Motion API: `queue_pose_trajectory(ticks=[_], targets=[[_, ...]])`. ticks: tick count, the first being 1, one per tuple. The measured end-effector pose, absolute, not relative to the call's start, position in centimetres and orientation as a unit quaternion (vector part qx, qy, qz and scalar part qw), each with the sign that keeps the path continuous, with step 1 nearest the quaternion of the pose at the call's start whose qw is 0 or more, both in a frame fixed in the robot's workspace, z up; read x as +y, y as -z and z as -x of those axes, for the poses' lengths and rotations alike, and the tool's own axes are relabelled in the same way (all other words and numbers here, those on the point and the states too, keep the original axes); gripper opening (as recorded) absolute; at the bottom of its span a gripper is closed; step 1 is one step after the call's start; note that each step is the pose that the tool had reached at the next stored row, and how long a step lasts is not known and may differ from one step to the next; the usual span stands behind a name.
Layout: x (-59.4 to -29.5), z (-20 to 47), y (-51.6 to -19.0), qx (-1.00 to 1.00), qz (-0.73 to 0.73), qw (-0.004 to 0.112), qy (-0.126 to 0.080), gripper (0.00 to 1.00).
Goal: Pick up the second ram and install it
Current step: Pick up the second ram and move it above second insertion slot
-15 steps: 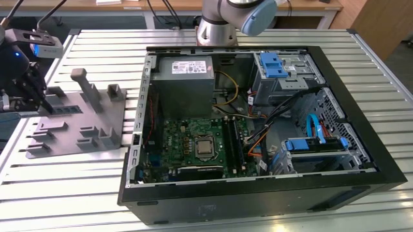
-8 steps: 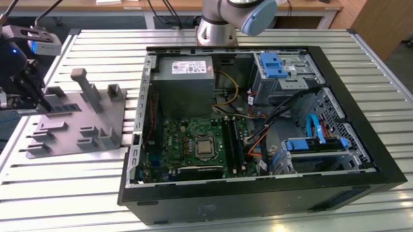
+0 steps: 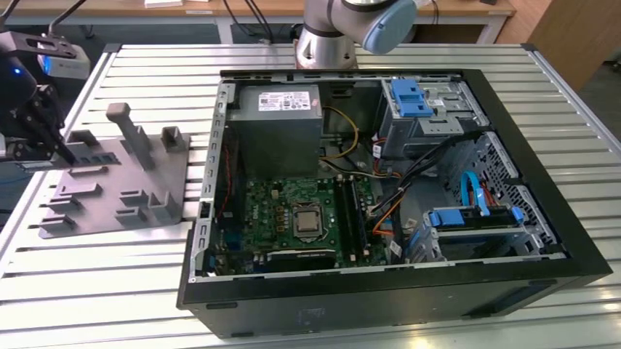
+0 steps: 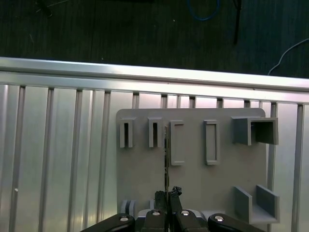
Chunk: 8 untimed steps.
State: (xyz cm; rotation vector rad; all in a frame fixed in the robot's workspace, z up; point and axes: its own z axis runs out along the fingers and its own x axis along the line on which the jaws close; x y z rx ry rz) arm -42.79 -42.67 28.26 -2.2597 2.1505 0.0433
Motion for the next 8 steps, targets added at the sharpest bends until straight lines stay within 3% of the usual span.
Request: queue_pose_trajectory(ticks=[8], targets=[[-42.67, 42.79, -28.84, 0.689, 0.724, 0.012, -0.015, 0.14]])
